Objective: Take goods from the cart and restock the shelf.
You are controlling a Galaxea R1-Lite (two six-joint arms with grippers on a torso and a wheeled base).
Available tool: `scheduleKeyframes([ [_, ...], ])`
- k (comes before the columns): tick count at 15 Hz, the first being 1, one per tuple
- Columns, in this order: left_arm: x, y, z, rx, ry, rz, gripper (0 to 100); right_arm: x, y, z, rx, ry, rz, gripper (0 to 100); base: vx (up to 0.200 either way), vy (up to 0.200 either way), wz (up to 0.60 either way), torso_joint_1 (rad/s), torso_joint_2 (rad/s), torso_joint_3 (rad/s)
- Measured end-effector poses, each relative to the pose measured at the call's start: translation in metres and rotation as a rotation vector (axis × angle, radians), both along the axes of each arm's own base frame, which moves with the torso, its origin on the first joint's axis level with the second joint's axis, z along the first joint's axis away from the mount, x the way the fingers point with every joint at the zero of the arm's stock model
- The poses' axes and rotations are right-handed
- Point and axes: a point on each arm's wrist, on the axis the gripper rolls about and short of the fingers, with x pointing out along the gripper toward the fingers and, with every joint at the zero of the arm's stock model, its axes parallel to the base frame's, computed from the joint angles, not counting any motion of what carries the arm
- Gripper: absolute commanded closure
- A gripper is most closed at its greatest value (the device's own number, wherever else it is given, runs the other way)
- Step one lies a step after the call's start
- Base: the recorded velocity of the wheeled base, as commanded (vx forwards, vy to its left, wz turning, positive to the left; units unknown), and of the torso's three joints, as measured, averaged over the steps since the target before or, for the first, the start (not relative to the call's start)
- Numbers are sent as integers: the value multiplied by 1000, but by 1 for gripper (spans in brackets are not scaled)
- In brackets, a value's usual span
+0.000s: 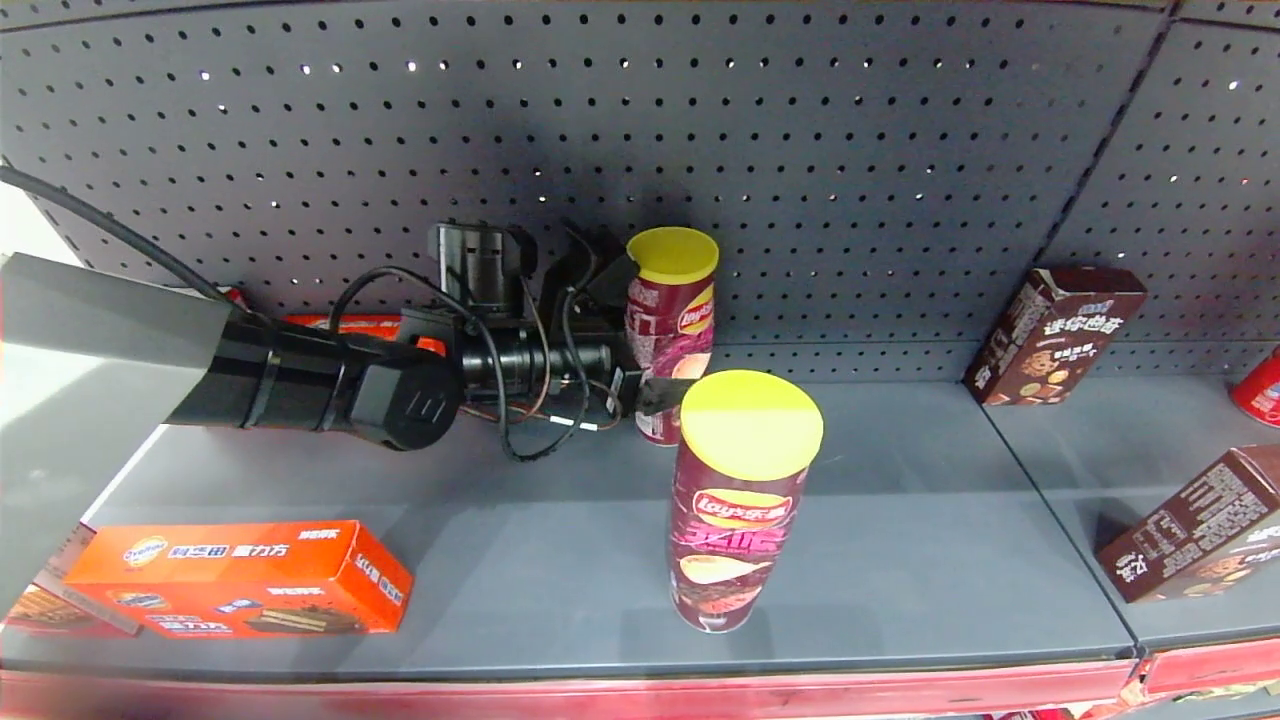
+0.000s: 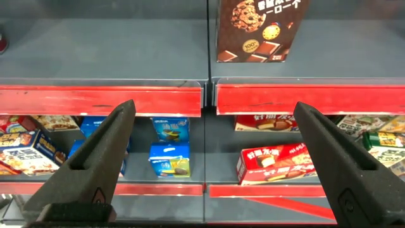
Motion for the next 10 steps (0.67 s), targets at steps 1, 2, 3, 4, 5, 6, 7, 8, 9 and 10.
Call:
scheduleKeyframes([
  [1, -3, 2, 0, 3, 6, 3, 0, 0, 0, 0, 0, 0, 0, 0, 0, 0, 0, 0, 0, 0],
  [2, -7, 5, -1, 11, 23, 8, 0, 0, 0, 0, 0, 0, 0, 0, 0, 0, 0, 0, 0, 0],
  [3, -12, 9, 0, 15, 29, 14, 0, 0, 0, 0, 0, 0, 0, 0, 0, 0, 0, 0, 0, 0],
  [4, -20, 13, 0, 21, 41, 19, 0, 0, 0, 0, 0, 0, 0, 0, 0, 0, 0, 0, 0, 0],
  [5, -28, 18, 0, 33, 49, 39, 0, 0, 0, 0, 0, 0, 0, 0, 0, 0, 0, 0, 0, 0],
  [6, -34, 22, 1, 54, 47, 101, 0, 0, 0, 0, 0, 0, 0, 0, 0, 0, 0, 0, 0, 0],
  [7, -39, 26, 2, 73, 41, 174, 0, 0, 0, 0, 0, 0, 0, 0, 0, 0, 0, 0, 0, 0],
  [8, -42, 29, 4, 81, 36, 218, 0, 0, 0, 0, 0, 0, 0, 0, 0, 0, 0, 0, 0, 0],
  [9, -44, 30, 7, 79, 31, 242, 0, 0, 0, 0, 0, 0, 0, 0, 0, 0, 0, 0, 0, 0],
  [10, -45, 31, 10, 73, 30, 264, 0, 0, 0, 0, 0, 0, 0, 0, 0, 0, 0, 0, 0, 0],
])
